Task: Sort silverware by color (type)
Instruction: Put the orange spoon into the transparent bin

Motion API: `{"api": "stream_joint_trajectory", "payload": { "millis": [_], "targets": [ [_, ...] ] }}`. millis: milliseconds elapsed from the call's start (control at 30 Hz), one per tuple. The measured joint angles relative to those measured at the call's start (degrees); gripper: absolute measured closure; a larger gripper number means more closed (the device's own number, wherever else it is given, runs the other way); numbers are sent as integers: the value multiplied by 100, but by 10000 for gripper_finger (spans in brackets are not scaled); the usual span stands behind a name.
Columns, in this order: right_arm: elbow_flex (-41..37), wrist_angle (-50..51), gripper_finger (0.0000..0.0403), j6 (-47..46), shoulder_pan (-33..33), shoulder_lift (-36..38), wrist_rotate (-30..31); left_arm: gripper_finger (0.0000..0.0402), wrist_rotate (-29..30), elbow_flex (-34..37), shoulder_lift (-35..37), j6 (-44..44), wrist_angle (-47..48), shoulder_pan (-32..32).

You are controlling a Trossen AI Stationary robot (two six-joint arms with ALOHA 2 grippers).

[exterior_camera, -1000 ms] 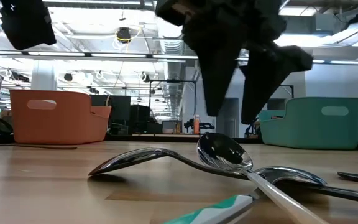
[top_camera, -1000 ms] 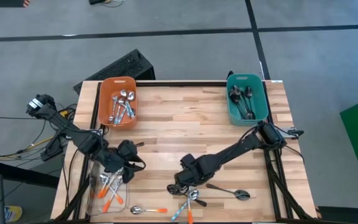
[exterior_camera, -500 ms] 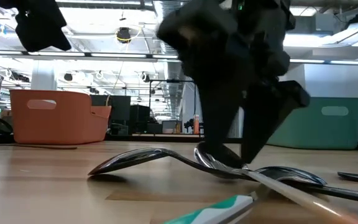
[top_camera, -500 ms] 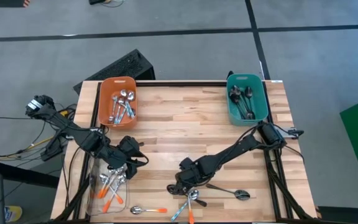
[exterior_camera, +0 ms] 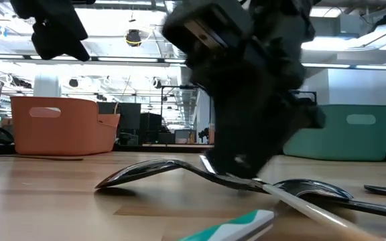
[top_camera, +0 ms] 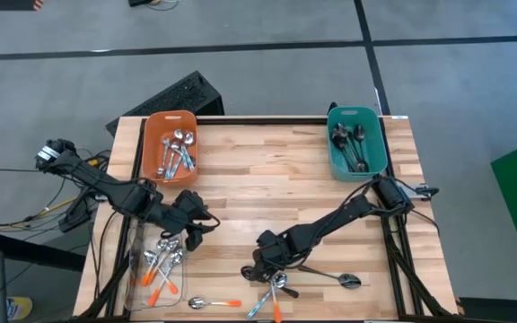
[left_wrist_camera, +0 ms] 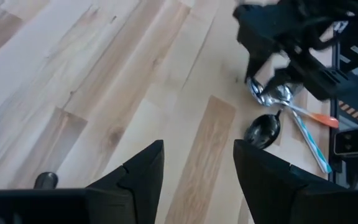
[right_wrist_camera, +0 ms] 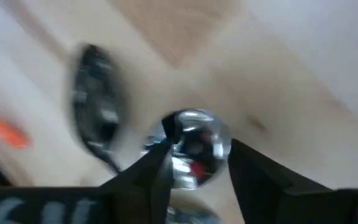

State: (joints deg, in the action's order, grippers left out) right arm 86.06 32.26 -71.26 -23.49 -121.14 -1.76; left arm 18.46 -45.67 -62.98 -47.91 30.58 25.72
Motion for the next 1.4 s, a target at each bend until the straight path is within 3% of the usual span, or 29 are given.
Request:
{"api": "stream_joint_trajectory", "payload": {
  "millis": [200, 567, 800, 1067, 1400],
  "targets": [
    [4, -573, 280, 264, 9, -9, -67, 221, -11, 0, 0, 19, -2, -83],
    [13, -572, 391, 580, 284, -5, -7, 221, -15, 0, 0, 19, 7, -83],
    [11, -443, 397, 576, 512, 401, 784, 221, -2, 0, 0, 16, 101, -81],
    [11, -215, 398, 1589, 1005, 1377, 1454, 221, 157, 0, 0, -394, 150, -81],
    [19, -1327, 398, 3445, 1835, 2299, 1552, 221, 642, -7, 2, 205, -1706, -433]
  ]
}}
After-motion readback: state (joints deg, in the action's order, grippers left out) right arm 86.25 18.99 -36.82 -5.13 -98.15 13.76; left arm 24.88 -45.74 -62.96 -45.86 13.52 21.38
